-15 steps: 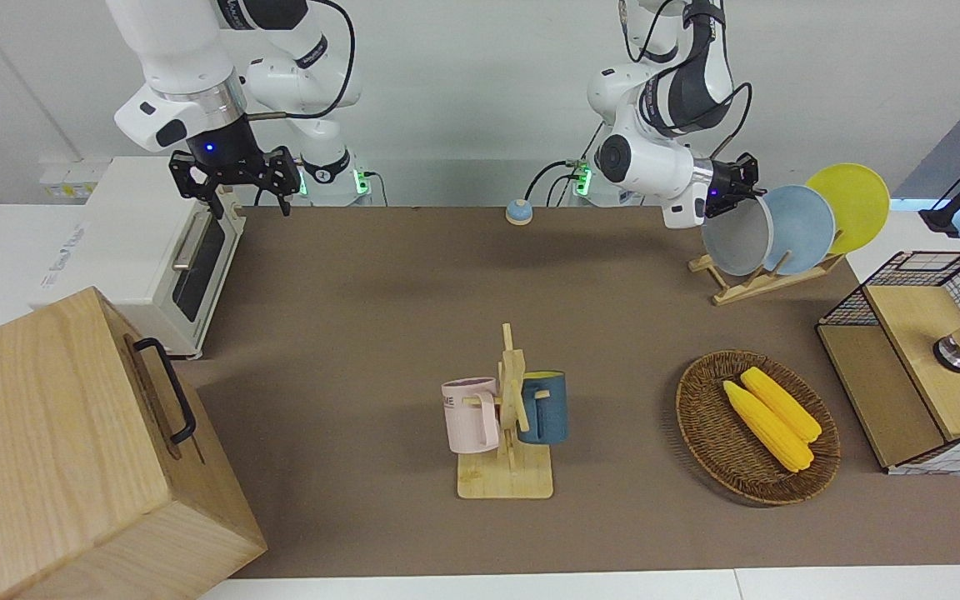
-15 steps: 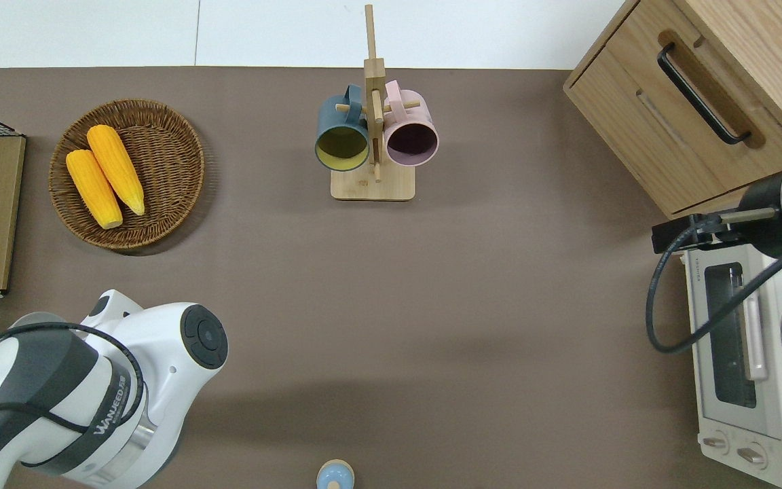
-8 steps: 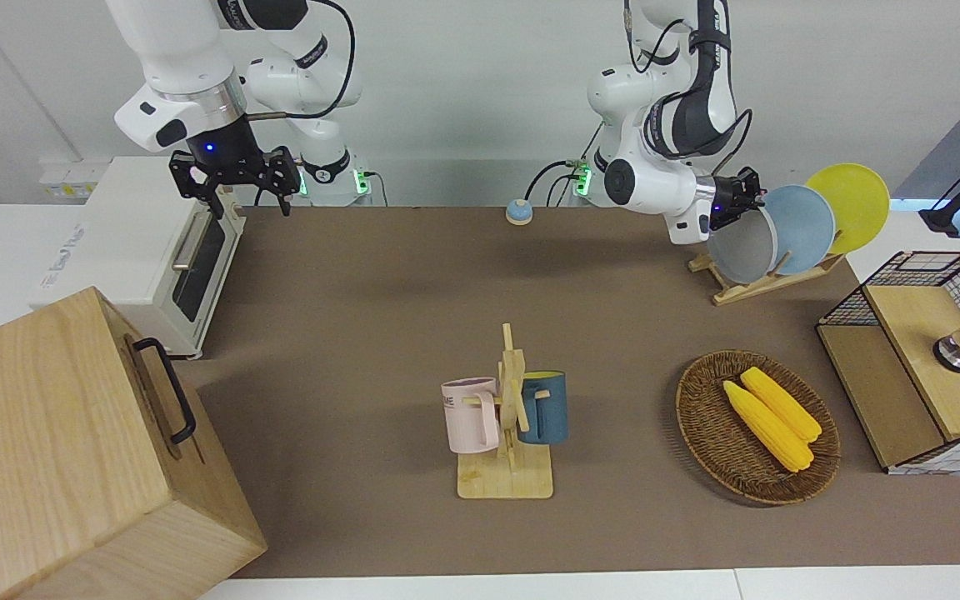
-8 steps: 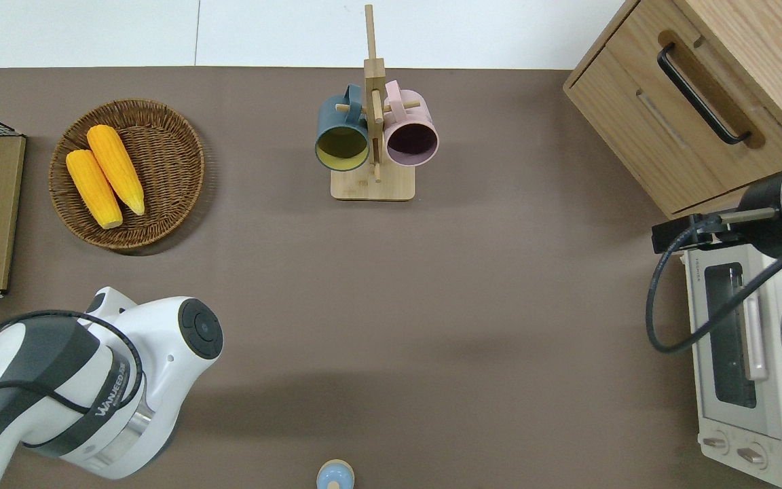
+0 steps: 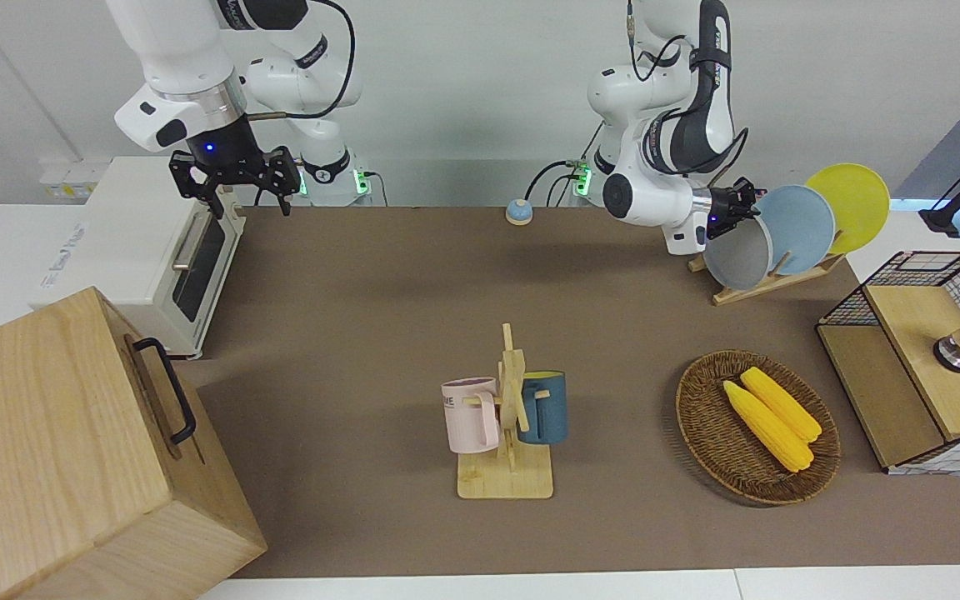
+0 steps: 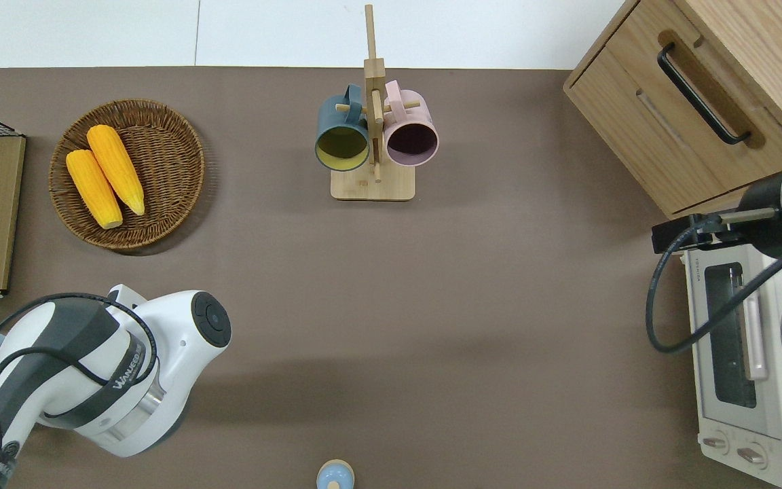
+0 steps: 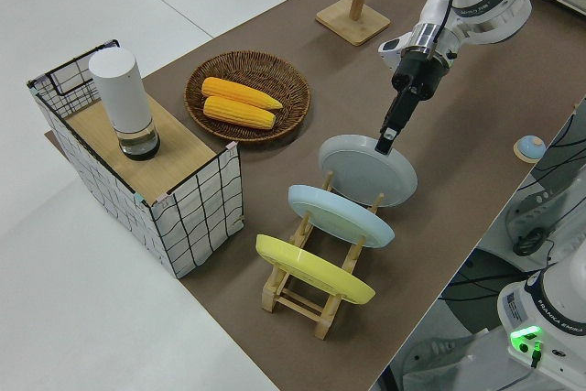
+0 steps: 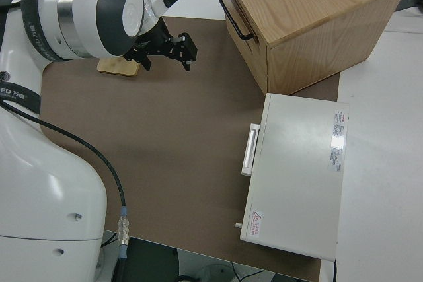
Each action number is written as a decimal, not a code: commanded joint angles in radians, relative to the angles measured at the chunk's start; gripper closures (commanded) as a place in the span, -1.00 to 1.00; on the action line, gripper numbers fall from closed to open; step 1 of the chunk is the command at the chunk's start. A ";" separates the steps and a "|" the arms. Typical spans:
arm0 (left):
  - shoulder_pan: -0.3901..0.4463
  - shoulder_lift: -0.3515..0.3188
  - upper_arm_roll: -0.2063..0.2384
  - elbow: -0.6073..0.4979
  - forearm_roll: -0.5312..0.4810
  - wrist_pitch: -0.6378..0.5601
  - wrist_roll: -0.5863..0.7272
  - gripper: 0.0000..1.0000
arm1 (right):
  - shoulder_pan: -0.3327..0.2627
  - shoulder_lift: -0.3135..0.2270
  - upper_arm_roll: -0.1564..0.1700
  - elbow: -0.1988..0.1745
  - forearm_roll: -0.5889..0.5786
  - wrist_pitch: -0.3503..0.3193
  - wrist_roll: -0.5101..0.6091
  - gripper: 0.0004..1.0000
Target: Pick gray plate from table and place it on lower plate rack with left arm
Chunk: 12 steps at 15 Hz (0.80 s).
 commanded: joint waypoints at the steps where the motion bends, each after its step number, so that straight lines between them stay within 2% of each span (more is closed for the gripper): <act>1: 0.001 0.011 -0.002 -0.002 0.015 -0.007 -0.019 0.62 | -0.022 0.009 0.021 0.021 -0.003 -0.016 0.013 -0.97; 2: 0.001 0.011 -0.002 -0.002 0.017 -0.007 -0.019 0.48 | -0.022 0.009 0.021 0.021 -0.003 -0.016 0.013 -0.97; 3: 0.001 0.011 -0.002 -0.002 0.017 -0.007 -0.019 -0.16 | -0.022 0.009 0.021 0.020 -0.003 -0.016 0.013 -0.97; 4: -0.002 0.011 -0.002 -0.002 0.017 -0.007 -0.021 -0.99 | -0.022 0.009 0.021 0.021 -0.003 -0.016 0.013 -0.97; 12: -0.011 -0.001 -0.003 0.038 0.009 -0.015 -0.007 -1.00 | -0.022 0.009 0.021 0.020 -0.003 -0.016 0.013 -0.97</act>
